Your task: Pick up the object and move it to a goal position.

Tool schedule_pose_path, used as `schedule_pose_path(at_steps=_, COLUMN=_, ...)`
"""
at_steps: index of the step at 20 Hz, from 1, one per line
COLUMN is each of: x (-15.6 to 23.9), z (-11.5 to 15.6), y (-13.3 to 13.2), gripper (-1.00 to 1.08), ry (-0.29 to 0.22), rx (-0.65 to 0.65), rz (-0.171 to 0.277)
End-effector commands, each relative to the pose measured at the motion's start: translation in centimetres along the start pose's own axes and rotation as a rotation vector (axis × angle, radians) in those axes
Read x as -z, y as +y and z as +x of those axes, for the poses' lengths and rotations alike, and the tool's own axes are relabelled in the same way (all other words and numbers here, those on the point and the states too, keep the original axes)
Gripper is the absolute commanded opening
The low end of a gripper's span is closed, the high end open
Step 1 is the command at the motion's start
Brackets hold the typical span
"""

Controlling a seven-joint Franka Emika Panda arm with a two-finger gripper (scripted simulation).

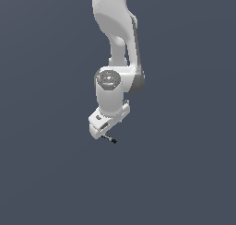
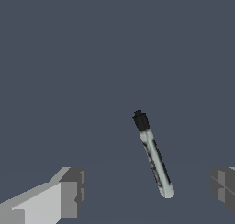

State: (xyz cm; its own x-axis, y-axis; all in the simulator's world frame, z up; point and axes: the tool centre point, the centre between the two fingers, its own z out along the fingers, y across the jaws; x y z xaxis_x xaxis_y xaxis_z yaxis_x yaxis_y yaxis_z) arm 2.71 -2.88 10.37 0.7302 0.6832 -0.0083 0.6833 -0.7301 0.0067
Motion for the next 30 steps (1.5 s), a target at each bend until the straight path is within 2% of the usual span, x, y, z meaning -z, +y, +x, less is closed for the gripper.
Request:
schedule_pose_path(at_steps=1, x=-0.8, z=-0.3, y=0.5, gripper=1.0, ry=0.001, rx=0.062, rz=0.001)
schedule_pose_path(at_steps=8, x=-2.7, z=-1.0, y=1.8, gripper=1.0, ry=0.004, rx=0.217, rz=0.003)
schedule_pose_path(at_steps=15, x=-3.9, z=-1.5, y=2.6, gripper=1.0, ry=0.008, rx=0.316, rz=0.005)
schedule_pose_path(at_steps=30, x=-5.8, z=-1.7, y=2.8, gripper=1.0, ry=0.009, rx=0.352, rz=0.005)
